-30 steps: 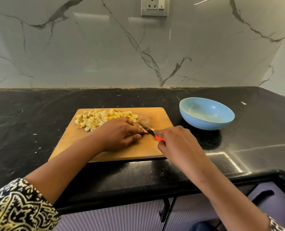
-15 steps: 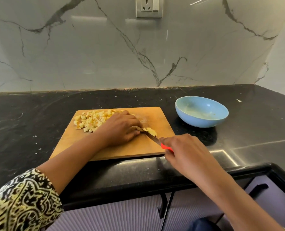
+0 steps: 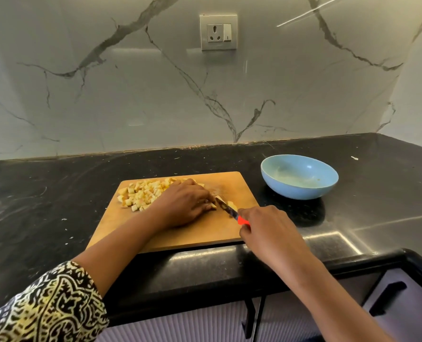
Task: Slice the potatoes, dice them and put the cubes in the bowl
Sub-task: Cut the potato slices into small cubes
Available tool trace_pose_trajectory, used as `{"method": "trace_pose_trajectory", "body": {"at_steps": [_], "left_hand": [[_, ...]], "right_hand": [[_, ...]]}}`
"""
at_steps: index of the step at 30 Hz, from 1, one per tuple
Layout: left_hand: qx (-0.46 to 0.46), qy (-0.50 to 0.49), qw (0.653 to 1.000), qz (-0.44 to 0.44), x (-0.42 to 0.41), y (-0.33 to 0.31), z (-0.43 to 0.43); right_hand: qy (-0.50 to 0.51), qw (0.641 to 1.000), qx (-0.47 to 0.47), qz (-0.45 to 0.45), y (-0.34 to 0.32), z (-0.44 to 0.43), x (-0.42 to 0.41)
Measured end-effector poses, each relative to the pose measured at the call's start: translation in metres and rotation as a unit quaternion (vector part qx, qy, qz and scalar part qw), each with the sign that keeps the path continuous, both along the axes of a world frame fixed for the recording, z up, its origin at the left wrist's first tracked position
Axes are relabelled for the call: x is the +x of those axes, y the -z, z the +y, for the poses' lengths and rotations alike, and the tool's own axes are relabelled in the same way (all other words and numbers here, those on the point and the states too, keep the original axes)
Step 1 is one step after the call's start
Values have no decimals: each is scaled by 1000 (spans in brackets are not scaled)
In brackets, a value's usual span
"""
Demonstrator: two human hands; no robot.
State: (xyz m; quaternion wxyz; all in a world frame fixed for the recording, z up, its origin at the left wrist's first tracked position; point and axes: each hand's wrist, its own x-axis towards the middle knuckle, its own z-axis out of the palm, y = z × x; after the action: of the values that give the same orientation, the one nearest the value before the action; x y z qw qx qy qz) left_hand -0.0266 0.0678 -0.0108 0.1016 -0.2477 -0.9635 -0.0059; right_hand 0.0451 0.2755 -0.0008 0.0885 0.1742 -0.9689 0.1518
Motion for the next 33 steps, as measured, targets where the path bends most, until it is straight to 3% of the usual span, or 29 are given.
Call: {"method": "trace_pose_trajectory", "body": {"at_steps": [5, 14, 21, 28, 33], "left_hand": [[-20, -4, 999, 36, 3, -3, -2], [94, -71, 992, 52, 18, 10, -3], [100, -90, 989, 60, 19, 11, -2], [78, -109, 989, 69, 26, 12, -10], [114, -122, 983, 69, 26, 13, -8]], "right_hand": [[10, 1000, -4, 4, -2, -5, -5], [-42, 998, -26, 36, -4, -11, 12], [-55, 996, 58, 49, 11, -41, 14], [-28, 997, -60, 40, 6, -16, 9], [-51, 997, -51, 31, 5, -20, 18]]}}
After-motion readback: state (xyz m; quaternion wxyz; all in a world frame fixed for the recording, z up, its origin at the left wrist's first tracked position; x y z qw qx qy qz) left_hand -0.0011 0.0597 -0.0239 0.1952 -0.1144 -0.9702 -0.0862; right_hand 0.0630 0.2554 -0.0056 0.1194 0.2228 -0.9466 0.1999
